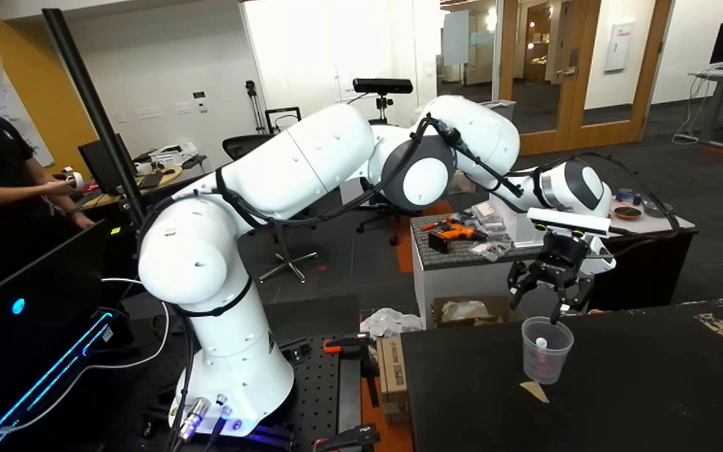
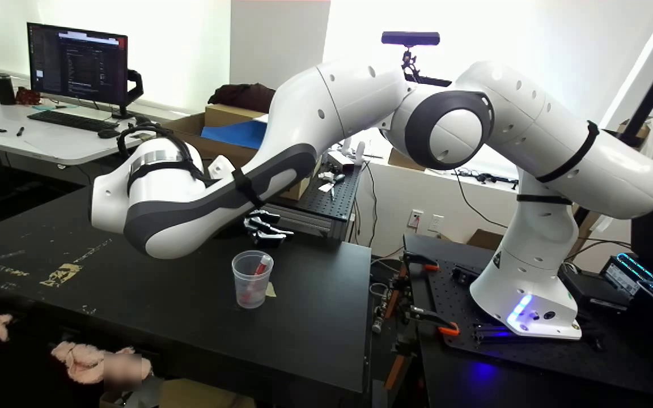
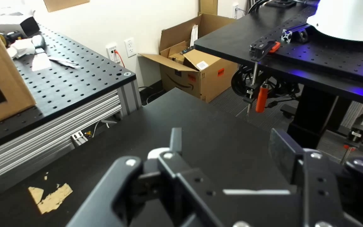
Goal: Put the marker in the cup
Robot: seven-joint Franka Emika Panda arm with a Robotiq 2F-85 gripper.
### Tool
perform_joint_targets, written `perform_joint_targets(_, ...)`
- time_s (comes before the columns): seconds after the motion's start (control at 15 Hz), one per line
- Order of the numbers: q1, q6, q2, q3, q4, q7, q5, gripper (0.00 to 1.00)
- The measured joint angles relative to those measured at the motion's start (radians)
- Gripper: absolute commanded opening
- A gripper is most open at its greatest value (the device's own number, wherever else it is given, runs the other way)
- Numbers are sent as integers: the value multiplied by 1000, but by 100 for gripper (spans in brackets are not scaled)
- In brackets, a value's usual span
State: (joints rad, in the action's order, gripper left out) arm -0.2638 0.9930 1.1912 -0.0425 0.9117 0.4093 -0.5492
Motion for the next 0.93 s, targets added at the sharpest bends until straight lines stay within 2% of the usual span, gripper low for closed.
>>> perform_joint_targets(0.33,6,10,0,3,-36,-29,0,100)
perform_joint_targets(0.67,7,119,-27,14,-45,-217,-2,100)
perform_joint_targets(0.93,47,231,-97,21,-8,-361,-1,100)
